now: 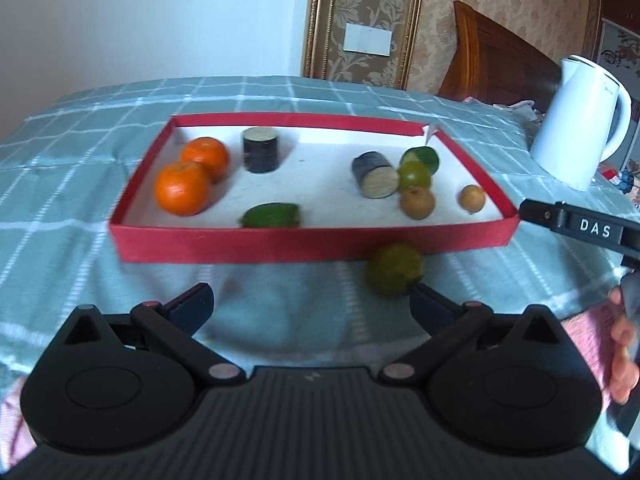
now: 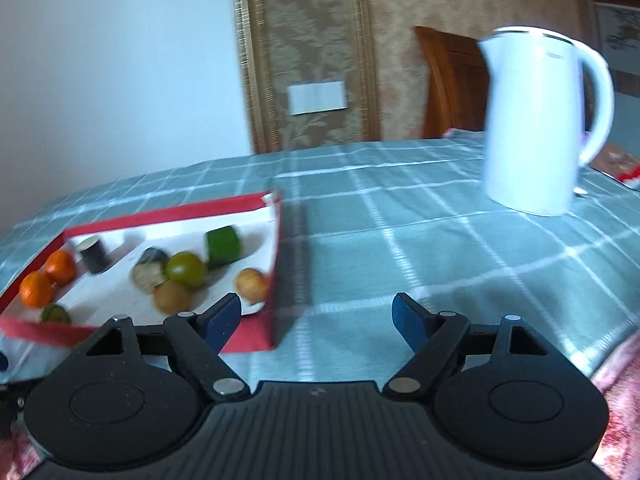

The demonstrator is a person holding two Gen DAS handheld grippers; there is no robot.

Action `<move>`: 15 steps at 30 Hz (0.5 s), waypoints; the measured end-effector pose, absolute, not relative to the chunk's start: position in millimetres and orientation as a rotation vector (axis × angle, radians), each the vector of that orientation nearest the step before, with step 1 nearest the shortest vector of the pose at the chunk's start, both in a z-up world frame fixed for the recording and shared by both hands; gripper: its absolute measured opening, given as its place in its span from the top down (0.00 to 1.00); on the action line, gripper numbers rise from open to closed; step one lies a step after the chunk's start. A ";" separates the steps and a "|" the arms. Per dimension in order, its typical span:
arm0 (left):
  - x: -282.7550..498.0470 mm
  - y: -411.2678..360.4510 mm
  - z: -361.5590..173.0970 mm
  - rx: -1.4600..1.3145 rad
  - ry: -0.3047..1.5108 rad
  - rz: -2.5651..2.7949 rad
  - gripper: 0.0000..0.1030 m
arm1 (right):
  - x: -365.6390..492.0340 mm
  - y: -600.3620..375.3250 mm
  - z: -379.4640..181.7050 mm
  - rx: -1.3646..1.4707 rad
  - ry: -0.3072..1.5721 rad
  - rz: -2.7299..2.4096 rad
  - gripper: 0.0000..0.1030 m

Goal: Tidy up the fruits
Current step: 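Withdraw the right gripper from the box, then move the left gripper to the remaining green tomato and close on it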

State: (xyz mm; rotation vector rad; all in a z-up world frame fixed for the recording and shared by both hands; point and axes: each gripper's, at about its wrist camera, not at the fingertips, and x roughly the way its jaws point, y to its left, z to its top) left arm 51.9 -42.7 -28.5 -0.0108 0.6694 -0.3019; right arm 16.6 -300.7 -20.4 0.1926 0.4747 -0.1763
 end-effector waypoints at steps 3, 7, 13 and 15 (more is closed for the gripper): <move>55.7 -53.2 -27.4 -0.017 0.678 -0.315 0.00 | 18.0 -305.9 -21.8 0.231 0.488 -0.172 0.20; 58.1 -63.8 -28.3 -0.014 0.675 -0.313 0.00 | 17.7 -306.7 -21.8 0.229 0.487 -0.169 0.20; 63.6 -75.3 -30.1 -0.008 0.660 -0.281 0.06 | 17.8 -304.7 -21.0 0.221 0.491 -0.153 0.19; 65.9 -79.4 -30.4 0.006 0.666 -0.280 0.15 | 17.7 -303.3 -20.7 0.215 0.491 -0.148 0.19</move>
